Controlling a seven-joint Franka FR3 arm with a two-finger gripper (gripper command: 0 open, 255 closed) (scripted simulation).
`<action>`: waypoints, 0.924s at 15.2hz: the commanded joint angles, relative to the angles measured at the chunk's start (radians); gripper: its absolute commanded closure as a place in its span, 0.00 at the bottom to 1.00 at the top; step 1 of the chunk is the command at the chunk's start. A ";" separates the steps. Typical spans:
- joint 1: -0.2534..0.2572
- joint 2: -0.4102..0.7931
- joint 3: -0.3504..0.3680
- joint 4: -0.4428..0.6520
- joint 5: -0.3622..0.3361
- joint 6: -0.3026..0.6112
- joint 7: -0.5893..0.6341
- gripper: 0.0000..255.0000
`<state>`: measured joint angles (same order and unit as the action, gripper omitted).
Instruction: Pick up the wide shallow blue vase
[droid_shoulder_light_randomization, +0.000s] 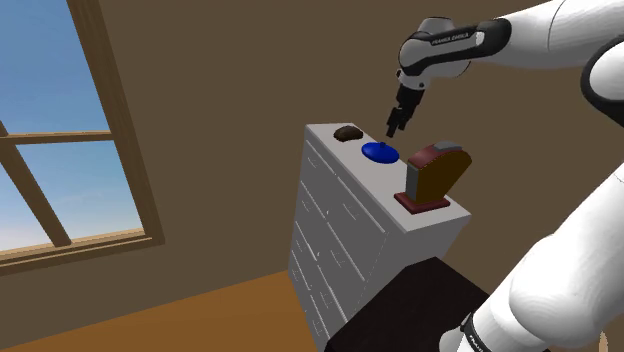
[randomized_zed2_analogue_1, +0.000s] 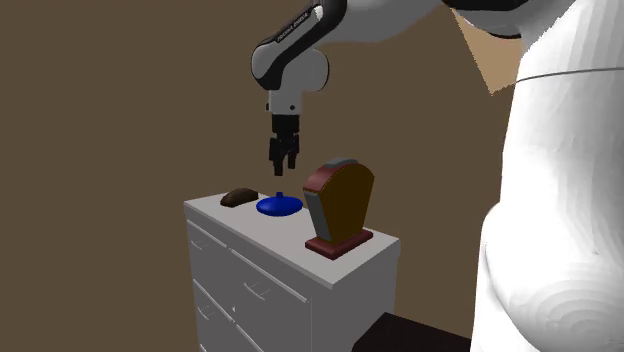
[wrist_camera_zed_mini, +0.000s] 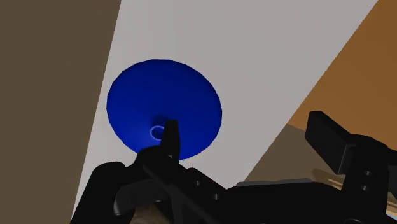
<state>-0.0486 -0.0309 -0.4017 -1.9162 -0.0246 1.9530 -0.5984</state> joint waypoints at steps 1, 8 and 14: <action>-0.011 0.085 -0.014 0.071 0.026 0.003 -0.050 0.00; -0.084 0.361 -0.024 0.338 0.113 -0.027 -0.189 0.00; -0.084 0.377 -0.020 0.279 0.121 0.048 -0.192 0.00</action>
<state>-0.1312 0.3427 -0.4216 -1.6290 0.0944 1.9888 -0.7875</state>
